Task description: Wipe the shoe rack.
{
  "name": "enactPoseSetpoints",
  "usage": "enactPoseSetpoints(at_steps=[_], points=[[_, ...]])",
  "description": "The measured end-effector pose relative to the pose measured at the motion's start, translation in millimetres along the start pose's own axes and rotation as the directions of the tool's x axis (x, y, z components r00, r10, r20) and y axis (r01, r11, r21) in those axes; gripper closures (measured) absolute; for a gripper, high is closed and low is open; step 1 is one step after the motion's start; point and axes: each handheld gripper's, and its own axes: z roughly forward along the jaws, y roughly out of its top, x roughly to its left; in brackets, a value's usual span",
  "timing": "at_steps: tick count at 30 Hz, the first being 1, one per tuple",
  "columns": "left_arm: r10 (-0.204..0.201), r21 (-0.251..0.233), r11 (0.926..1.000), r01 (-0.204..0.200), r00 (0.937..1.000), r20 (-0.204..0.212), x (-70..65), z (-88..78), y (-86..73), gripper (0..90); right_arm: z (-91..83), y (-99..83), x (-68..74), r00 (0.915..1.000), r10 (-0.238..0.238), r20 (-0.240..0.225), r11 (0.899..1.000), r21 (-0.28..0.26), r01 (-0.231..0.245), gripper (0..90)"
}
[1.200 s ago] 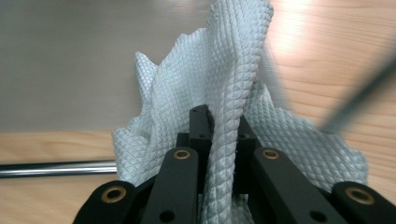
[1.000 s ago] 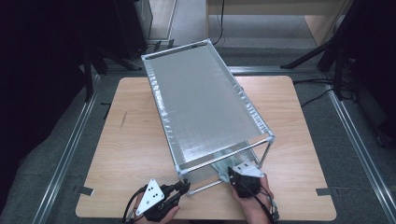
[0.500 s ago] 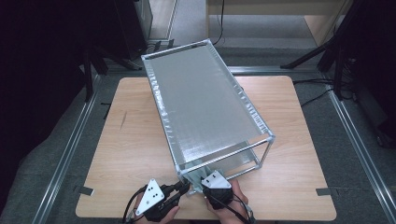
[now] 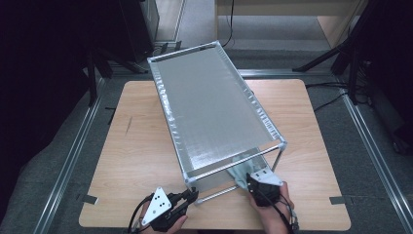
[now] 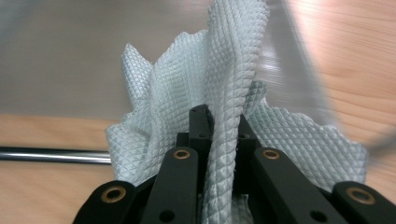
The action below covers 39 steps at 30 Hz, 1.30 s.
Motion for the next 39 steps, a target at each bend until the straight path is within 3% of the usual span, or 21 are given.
enactPoseSetpoints(at_steps=[4, 7, 12, 16, 21, 26, 27, 30, 32, 33, 35, 39], points=[[-0.006, 0.0, 1.0, 0.006, 1.0, -0.005, 2.2, -0.9, 0.1, 80.5, -7.1, -1.4, -20.5, 0.9979, 0.045, 0.045, 0.999, 0.004, -0.046, 83.6], [-0.011, -0.001, 0.9999, 0.011, 0.9999, -0.008, 3.5, -1.3, 0.2, 80.5, -15.2, 0.8, -30.1, 0.9956, 0.079, 0.052, 0.997, -0.014, -0.078, 83.9], [-0.011, -0.001, 0.9999, 0.011, 0.9999, -0.007, 3.7, -1.3, 0.1, 80.5, -41.5, 15.3, -33.2, 0.9949, 0.091, 0.043, 0.992, -0.096, -0.087, 84.2], [-0.01, -0.001, 0.9999, 0.01, 0.9999, -0.006, 3.9, -1.3, 0.2, 80.4, -72.0, 29.7, -36.6, 0.9941, 0.102, 0.038, 0.979, -0.182, -0.093, 84.3], [-0.01, -0.002, 0.9999, 0.01, 0.9999, -0.007, 3.7, -1.2, 0.1, 80.5, -108.3, 43.8, -43.1, 0.9919, 0.121, 0.04, 0.95, -0.293, -0.104, 84.6], [-0.009, 0.0, 1.0, 0.009, 0.9999, -0.008, 3.7, -1.3, 0.2, 80.5, -136.2, 59.3, -42.4, 0.9891, 0.135, 0.06, 0.907, -0.409, -0.099, 85.2], [-0.007, -0.001, 1.0, 0.007, 0.9999, -0.008, 3.8, -1.3, 0.1, 80.5, -138.9, 62.4, -40.9, 0.9893, 0.131, 0.063, 0.901, -0.425, -0.092, 85.2], [-0.008, -0.001, 1.0, 0.008, 0.9999, -0.008, 3.7, -1.3, 0.1, 80.5, -146.4, 78.1, -33.4, 0.9924, 0.104, 0.065, 0.868, -0.493, -0.059, 85.3], [-0.01, -0.002, 0.9999, 0.01, 0.9999, -0.007, 3.7, -1.2, 0.1, 80.5, -145.5, 89.8, -29.9, 0.9926, 0.108, 0.057, 0.85, -0.523, -0.062, 85.3], [-0.01, -0.002, 0.9999, 0.01, 0.9999, -0.006, 3.8, -1.2, 0.1, 80.5, -141.0, 98.1, -27.5, 0.9937, 0.102, 0.047, 0.849, -0.525, -0.062, 85.2], [-0.011, -0.001, 0.9999, 0.011, 0.9999, -0.002, 4.4, -1.2, 0.2, 80.5, -130.2, 108.7, -23.3, 0.9949, 0.081, 0.059, 0.862, -0.506, -0.04, 85.2], [-0.01, 0.003, 0.9999, 0.01, 0.9999, 0.008, 5.8, -1.2, 0.7, 80.5, -100.8, 118.9, -10.3, 0.9986, 0.041, 0.032, 0.907, -0.42, -0.024, 85.2]])
